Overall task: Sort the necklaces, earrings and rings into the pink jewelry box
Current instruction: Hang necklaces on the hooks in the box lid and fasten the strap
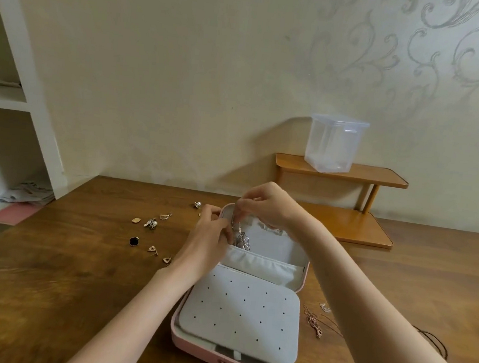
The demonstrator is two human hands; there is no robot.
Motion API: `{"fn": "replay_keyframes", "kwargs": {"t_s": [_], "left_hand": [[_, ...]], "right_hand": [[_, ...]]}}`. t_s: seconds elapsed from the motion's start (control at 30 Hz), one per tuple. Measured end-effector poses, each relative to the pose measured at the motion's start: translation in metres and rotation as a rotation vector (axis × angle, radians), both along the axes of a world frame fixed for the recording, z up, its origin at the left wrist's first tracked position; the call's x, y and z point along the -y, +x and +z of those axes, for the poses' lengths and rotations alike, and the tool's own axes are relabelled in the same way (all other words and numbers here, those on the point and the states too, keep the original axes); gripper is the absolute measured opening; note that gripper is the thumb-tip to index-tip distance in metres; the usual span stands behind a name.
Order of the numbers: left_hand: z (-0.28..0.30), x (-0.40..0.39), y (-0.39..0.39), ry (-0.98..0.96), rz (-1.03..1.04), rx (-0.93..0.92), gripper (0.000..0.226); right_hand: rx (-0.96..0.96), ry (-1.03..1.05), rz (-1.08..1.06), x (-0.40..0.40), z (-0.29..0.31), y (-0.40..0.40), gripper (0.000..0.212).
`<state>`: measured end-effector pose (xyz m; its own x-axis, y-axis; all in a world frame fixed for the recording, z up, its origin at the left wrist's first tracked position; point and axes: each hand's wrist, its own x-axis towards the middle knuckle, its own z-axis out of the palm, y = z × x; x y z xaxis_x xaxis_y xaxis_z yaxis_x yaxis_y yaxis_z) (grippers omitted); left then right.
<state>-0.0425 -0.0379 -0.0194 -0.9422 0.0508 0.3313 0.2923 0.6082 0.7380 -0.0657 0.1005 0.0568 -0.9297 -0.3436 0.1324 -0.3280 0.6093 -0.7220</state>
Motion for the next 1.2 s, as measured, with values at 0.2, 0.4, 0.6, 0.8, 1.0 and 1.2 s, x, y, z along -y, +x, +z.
{"fn": "replay_keyframes", "kwargs": {"t_s": [0.2, 0.4, 0.6, 0.8, 1.0, 1.2], "left_hand": [[0.000, -0.004, 0.005, 0.292, 0.118, 0.107, 0.034], [0.002, -0.021, 0.004, 0.437, 0.212, 0.103, 0.059], [0.009, -0.014, 0.002, 0.394, 0.150, 0.174, 0.047], [0.005, -0.002, 0.009, 0.511, -0.008, 0.232, 0.051], [0.000, 0.006, 0.008, 0.757, -0.086, 0.356, 0.059], [0.002, 0.012, 0.008, 0.954, -0.185, 0.431, 0.052]], "right_hand": [[-0.036, 0.098, 0.036, 0.013, -0.002, -0.001, 0.027], [0.012, 0.018, 0.120, 0.011, 0.000, 0.012, 0.026], [-0.124, 0.239, 0.043, 0.003, -0.013, 0.010, 0.023], [-0.076, 0.176, 0.067, 0.005, -0.028, 0.014, 0.023], [0.024, 0.236, 0.048, 0.010, -0.031, 0.014, 0.025], [0.103, 0.311, 0.071, 0.017, -0.036, 0.012, 0.025]]}}
